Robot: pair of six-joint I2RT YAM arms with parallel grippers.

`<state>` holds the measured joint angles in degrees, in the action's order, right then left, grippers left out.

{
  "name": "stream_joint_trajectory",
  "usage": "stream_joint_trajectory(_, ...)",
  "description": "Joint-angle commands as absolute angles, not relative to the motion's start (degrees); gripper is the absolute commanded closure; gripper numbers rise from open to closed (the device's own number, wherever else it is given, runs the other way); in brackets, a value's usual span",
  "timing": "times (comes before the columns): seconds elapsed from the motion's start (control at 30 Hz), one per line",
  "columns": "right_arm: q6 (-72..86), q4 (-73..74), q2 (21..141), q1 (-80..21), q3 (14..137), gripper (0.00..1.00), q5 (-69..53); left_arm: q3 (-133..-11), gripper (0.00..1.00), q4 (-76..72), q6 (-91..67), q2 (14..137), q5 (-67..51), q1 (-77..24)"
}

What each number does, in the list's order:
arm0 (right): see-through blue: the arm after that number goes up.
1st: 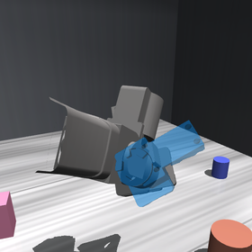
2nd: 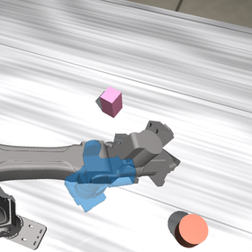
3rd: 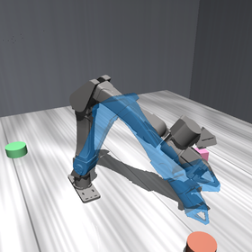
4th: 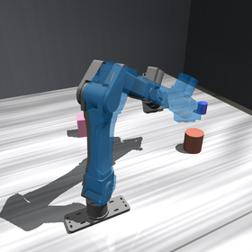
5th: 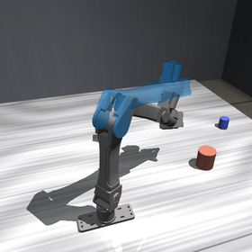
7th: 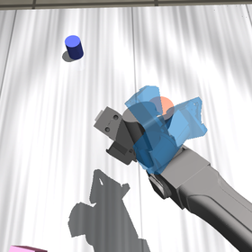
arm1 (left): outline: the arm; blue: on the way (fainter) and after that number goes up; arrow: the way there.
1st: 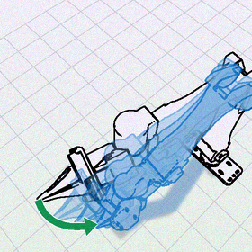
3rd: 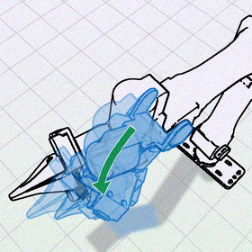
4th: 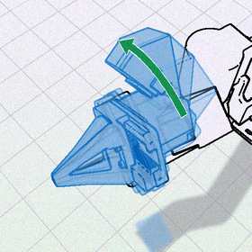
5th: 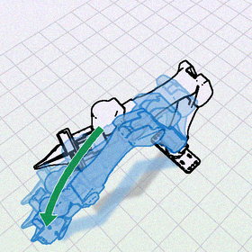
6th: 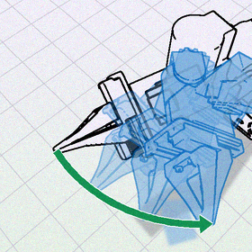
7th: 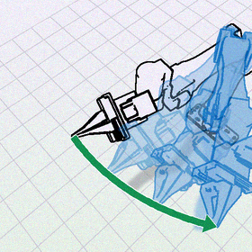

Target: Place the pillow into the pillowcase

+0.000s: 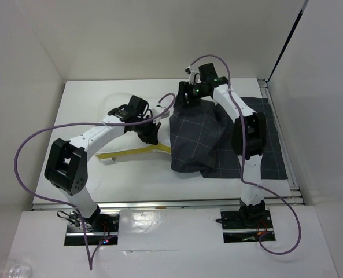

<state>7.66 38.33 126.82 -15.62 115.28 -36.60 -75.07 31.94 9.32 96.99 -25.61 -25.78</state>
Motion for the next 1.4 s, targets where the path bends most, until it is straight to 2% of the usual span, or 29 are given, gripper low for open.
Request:
stream_joint_trajectory(0.0,7.9,37.6,129.0,-16.7,118.7,0.28,-34.1,-77.6,1.00,30.6,9.8,96.6,-25.5,-26.8)
stream_joint_trajectory(0.27,7.6,38.1,133.5,-19.5,123.8,0.27,-27.0,-75.9,1.00,30.1,11.1,95.5,-23.2,-28.0)
stream_joint_trajectory(0.33,6.9,38.1,133.5,-19.5,122.3,0.32,-23.5,-75.9,1.00,30.1,11.1,94.9,-23.2,-28.0)
stream_joint_trajectory(0.37,6.9,38.1,134.1,-19.5,121.7,0.54,-23.5,-75.9,1.00,30.1,11.1,94.9,-23.2,-28.0)
stream_joint_trajectory(0.47,6.3,38.1,134.1,-20.0,121.0,0.92,-23.5,-75.4,1.00,30.1,11.1,94.4,-23.2,-28.6)
stream_joint_trajectory(0.5,6.3,37.6,134.1,-20.0,121.0,1.00,-24.7,-75.4,1.00,30.1,11.1,94.4,-22.7,-28.6)
stream_joint_trajectory(0.87,9.4,38.1,131.0,-25.8,127.3,1.00,-45.6,-77.7,1.00,27.9,10.0,97.5,-23.2,-28.6)
stream_joint_trajectory(1.2,17.2,33.9,130.3,-29.9,128.1,1.00,-56.0,-80.2,1.00,25.7,9.0,99.1,-24.3,-29.1)
stream_joint_trajectory(1.37,16.6,34.5,128.4,-30.4,123.6,1.00,-54.8,-80.2,1.00,25.7,9.0,99.1,-24.3,-29.1)
